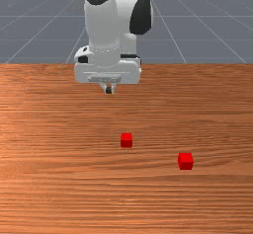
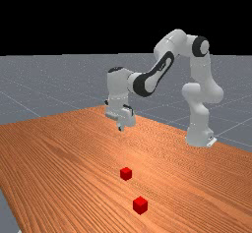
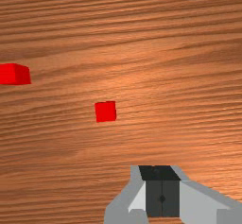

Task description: Stack all the cube

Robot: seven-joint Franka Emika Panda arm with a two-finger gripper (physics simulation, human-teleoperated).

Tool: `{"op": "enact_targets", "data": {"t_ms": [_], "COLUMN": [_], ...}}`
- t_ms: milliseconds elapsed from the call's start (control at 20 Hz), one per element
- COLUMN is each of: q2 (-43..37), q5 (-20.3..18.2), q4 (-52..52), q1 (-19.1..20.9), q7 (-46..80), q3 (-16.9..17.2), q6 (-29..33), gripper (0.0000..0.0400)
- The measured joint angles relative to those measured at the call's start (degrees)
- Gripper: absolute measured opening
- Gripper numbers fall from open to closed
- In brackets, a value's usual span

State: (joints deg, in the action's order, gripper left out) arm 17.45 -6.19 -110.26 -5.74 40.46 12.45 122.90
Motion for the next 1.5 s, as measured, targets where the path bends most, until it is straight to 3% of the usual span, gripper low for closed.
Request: {"op": "enact_targets", "data": {"t_ms": [350,550,750,800,850,950,1100,1500], "q2": [8.9,20.7,25.8,26.1,26.2,27.5,32.5,41.9], "q5": [-0.1,1.0,1.3,1.5,1.7,1.7,-0.2,0.0], "q4": [15.8,30.2,35.5,35.9,36.1,36.6,36.6,40.9], "q1": [-7.9,-10.0,-11.6,-12.2,-13.0,-14.5,-14.2,-13.4], "q7": [6.3,10.3,13.0,13.3,13.6,14.7,15.6,16.1], "q3": [-5.8,-6.1,-6.3,-6.5,-6.8,-7.5,-8.5,-8.0], "q6": [-1.1,-2.4,-1.9,-1.8,-1.8,-1.6,0.8,2.6], "gripper": [0.0000,0.0000,0.0000,0.0157,0.0252,0.0346,0.0388,0.0400]}}
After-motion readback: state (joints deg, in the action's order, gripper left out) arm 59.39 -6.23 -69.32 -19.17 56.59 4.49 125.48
